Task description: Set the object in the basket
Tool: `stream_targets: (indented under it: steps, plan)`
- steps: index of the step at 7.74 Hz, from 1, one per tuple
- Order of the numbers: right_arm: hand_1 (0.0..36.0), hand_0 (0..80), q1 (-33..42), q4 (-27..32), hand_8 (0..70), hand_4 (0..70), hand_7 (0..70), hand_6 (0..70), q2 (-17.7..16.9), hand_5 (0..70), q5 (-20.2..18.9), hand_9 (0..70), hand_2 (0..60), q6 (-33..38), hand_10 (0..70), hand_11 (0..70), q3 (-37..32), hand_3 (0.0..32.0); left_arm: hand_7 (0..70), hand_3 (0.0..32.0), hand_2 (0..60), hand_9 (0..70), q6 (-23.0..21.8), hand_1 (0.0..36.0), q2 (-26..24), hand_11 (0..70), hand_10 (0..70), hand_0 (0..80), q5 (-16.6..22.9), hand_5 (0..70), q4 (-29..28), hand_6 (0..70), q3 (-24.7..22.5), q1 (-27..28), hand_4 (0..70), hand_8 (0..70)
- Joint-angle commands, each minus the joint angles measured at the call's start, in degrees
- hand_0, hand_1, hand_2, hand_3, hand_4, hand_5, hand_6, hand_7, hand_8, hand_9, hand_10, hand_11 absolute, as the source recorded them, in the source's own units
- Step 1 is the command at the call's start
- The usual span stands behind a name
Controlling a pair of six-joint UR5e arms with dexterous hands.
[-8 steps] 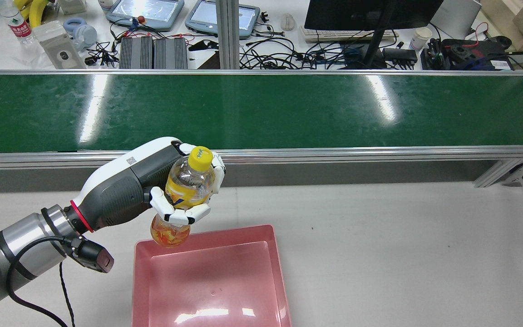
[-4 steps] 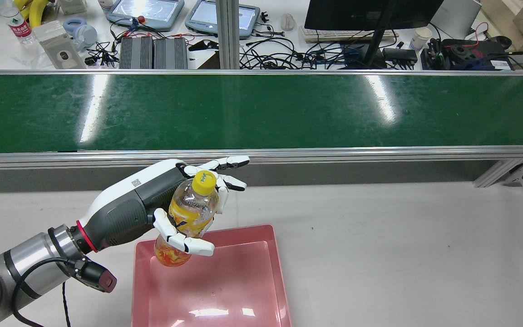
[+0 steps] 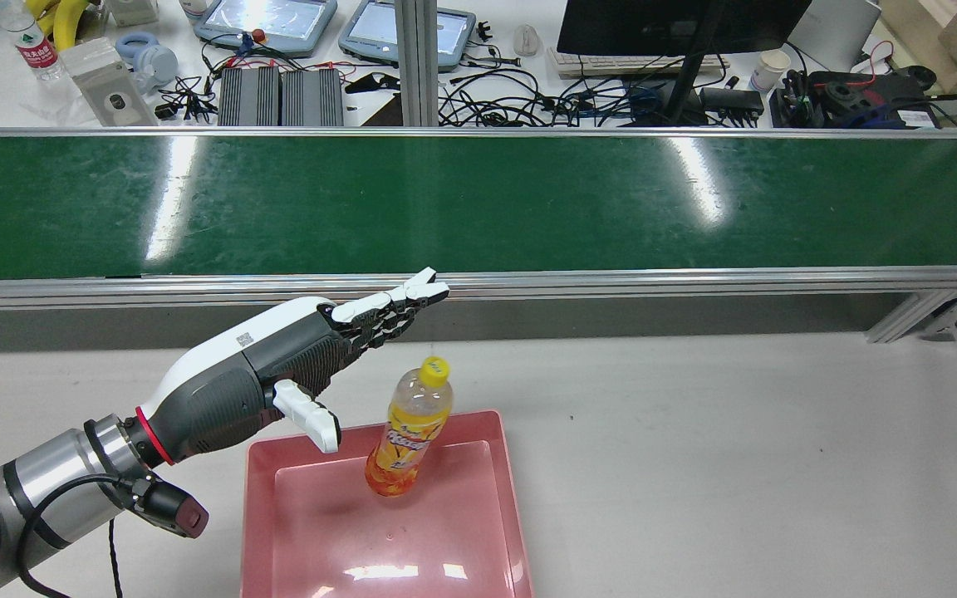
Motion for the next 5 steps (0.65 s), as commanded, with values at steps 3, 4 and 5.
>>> stream_targets:
  steps: [3, 4, 5]
  plan:
    - [0.0, 0.0, 0.1, 0.0, 0.0, 0.0, 0.0, 0.0, 0.0, 0.0, 0.0, 0.0, 0.0, 0.0, 0.0, 0.0, 0.0, 0.0, 0.8, 3.6, 0.0, 4.9, 0.1, 0.0, 0.0, 8.4, 6.1, 40.3, 0.3, 12.6, -0.2, 2.2, 0.1, 0.2, 15.2, 4.9]
    - [0.0, 0.0, 0.0, -0.1, 0.0, 0.0, 0.0, 0.0, 0.0, 0.0, 0.0, 0.0, 0.0, 0.0, 0.0, 0.0, 0.0, 0.0, 1.6, 1.6, 0.0, 6.0, 0.1, 0.0, 0.0, 9.0, 6.4, 42.6, 0.3, 14.2, -0.2, 3.0, 0.1, 0.3, 15.8, 5.7]
    - [0.0, 0.0, 0.1, -0.1, 0.0, 0.0, 0.0, 0.0, 0.0, 0.0, 0.0, 0.0, 0.0, 0.0, 0.0, 0.0, 0.1, 0.0, 2.3, 0.0, 0.0, 6.0, 0.0, 0.0, 0.0, 10.2, 7.2, 43.0, 0.4, 16.9, -0.2, 3.5, 0.1, 0.0, 16.0, 5.4]
